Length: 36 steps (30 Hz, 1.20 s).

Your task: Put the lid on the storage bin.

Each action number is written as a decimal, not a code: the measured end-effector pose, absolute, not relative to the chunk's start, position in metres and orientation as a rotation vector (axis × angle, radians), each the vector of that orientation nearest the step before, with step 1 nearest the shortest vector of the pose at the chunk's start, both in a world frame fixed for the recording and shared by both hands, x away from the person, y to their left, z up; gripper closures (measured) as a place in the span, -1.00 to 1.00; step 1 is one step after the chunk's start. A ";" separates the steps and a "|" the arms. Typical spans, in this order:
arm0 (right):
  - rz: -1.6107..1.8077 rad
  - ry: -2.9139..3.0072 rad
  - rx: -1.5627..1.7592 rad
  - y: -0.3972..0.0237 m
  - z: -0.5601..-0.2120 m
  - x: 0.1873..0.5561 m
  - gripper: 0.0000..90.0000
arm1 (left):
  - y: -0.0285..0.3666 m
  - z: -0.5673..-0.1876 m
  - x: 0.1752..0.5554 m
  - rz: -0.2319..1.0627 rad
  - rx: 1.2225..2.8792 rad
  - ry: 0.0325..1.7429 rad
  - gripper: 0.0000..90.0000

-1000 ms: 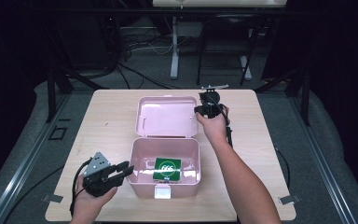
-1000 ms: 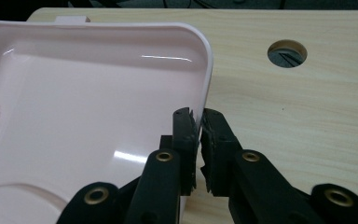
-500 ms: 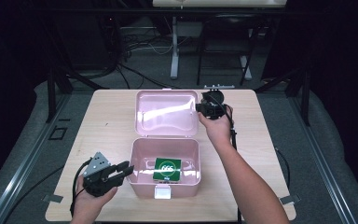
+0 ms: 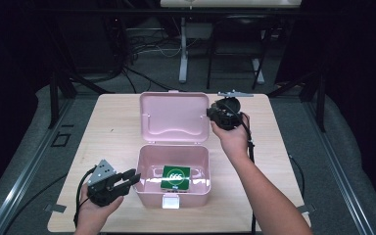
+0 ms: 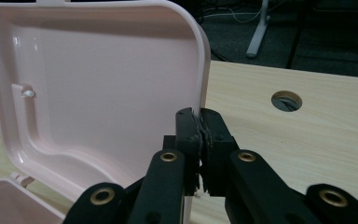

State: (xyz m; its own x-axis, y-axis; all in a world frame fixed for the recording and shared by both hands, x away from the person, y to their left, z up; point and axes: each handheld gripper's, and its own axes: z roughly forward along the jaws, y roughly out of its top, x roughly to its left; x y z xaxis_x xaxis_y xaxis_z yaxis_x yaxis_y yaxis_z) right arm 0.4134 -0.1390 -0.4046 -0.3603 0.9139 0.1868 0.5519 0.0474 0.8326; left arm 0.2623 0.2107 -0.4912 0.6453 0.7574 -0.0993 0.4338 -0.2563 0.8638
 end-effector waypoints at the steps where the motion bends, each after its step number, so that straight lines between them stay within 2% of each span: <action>1: 1.244 1.936 1.459 -0.139 -0.404 0.411 0.94 | 0.211 -0.491 0.262 0.418 1.896 0.942 0.57; 22: 1.277 1.916 1.296 -0.140 -0.395 0.363 0.95 | 0.210 -0.491 0.262 0.430 1.897 0.944 0.58; 36: 1.292 1.895 1.213 -0.142 -0.401 0.332 0.93 | 0.210 -0.491 0.262 0.429 1.894 0.947 0.58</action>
State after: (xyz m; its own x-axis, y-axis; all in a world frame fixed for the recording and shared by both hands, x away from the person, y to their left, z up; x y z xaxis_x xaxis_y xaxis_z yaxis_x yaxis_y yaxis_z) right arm 0.3323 -0.1420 -0.4012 -0.4488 0.8922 0.0513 0.3738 0.1352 0.9176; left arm 0.2616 0.2100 -0.4909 0.6399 0.7628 -0.0934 0.4329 -0.2573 0.8639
